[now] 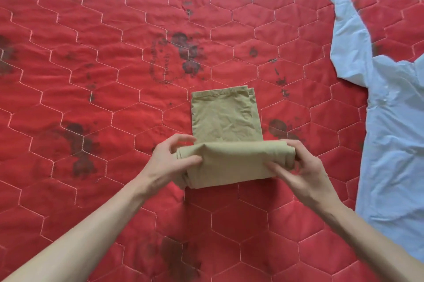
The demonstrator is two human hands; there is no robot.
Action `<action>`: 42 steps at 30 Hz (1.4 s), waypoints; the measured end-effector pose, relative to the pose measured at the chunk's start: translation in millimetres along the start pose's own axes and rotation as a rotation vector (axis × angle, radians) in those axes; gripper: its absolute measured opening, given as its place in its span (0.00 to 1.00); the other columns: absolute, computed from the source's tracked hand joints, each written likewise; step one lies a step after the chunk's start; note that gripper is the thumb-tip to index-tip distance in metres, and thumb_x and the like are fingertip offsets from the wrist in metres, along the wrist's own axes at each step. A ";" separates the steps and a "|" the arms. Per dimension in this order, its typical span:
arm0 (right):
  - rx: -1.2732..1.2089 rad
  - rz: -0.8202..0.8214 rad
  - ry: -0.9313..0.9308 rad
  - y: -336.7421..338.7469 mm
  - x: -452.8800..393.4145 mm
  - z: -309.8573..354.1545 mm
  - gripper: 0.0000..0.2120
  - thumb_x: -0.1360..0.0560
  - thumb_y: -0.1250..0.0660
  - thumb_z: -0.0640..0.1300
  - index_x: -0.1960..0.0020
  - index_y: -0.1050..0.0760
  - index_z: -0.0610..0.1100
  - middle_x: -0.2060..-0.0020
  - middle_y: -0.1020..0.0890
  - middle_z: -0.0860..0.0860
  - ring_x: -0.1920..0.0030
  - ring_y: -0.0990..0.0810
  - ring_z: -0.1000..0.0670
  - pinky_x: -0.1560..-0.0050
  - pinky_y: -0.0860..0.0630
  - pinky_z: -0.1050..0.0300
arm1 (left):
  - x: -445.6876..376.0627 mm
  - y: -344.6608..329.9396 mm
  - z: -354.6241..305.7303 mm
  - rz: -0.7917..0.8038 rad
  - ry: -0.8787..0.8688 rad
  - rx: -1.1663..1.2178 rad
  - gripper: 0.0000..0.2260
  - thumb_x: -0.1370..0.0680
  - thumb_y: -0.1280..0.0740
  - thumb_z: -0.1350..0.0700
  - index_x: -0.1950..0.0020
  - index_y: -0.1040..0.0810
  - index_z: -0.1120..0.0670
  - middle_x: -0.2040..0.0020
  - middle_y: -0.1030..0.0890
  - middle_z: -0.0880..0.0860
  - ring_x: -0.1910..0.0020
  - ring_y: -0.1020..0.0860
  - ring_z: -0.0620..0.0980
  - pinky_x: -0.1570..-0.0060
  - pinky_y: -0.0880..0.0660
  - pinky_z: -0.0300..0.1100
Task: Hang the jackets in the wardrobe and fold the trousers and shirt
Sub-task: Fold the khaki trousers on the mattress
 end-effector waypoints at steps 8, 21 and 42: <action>-0.107 -0.142 -0.129 -31.1 -55.8 -5.6 0.03 0.17 0.31 0.52 0.48 0.25 0.56 0.64 0.23 0.63 0.62 0.25 0.60 0.60 0.30 0.69 | -36.3 11.3 -1.2 -0.282 0.094 0.231 0.32 0.40 0.21 0.36 0.39 0.19 0.46 0.49 0.13 0.48 0.54 0.16 0.38 0.58 0.22 0.33; -0.069 -0.322 -0.292 -53.1 -144.1 -45.6 0.15 0.14 0.38 0.56 0.58 0.29 0.53 0.67 0.33 0.60 0.65 0.35 0.58 0.63 0.34 0.63 | -123.5 19.9 -5.4 -0.354 -0.031 0.119 0.27 0.26 0.22 0.60 0.33 0.32 0.49 0.47 0.21 0.49 0.54 0.21 0.35 0.50 0.22 0.36; 0.905 -0.082 0.220 -129.6 -137.8 -55.3 0.29 0.14 0.46 0.60 0.16 0.40 0.50 0.16 0.40 0.49 0.16 0.45 0.45 0.20 0.46 0.34 | -107.8 -57.0 -0.2 -0.603 -0.111 -0.500 0.42 0.22 0.29 0.45 0.15 0.48 0.54 0.16 0.48 0.56 0.17 0.46 0.56 0.21 0.41 0.54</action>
Point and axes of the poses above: each hand's wrist, its own x-axis away from the middle knuckle, its own y-axis out of the back of the hand, z = x × y, the point moved 4 cm from there along -x, towards the middle knuckle
